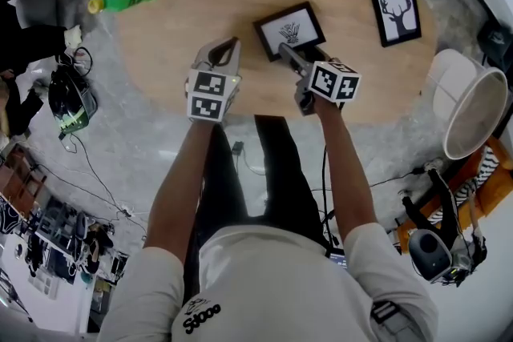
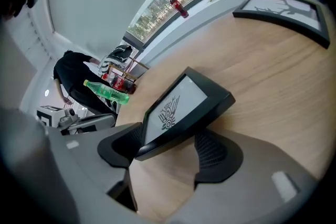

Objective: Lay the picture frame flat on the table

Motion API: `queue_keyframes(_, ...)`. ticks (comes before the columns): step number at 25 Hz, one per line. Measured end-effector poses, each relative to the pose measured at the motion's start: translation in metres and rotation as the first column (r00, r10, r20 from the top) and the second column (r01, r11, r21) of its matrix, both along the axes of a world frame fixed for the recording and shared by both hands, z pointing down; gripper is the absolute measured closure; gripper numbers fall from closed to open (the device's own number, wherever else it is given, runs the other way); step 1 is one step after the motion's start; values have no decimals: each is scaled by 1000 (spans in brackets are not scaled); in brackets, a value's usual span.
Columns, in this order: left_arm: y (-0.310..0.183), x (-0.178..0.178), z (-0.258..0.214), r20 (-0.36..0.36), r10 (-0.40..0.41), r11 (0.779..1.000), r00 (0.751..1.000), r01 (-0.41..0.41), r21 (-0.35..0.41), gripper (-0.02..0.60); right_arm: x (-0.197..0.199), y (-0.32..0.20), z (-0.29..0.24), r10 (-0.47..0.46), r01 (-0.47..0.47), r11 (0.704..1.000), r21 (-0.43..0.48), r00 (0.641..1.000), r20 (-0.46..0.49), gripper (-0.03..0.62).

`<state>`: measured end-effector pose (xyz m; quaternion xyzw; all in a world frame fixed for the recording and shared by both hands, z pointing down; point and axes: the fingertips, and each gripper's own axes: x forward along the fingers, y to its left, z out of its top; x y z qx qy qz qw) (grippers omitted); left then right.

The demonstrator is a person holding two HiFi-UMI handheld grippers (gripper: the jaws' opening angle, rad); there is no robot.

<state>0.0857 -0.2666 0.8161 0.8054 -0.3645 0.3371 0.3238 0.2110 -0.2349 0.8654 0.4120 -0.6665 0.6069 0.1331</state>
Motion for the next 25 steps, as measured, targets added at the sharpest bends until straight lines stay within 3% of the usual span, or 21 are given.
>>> queue_keyframes(16,8,14,-23,-4,52,998,999,-52,32,571,11,16,5,30,-30,999,11,999,16,303)
queue_keyframes(25,23,31,-27,-14,91,995,996,-90,45,571,22,24,7,2,-2,999,33,1000,1,329)
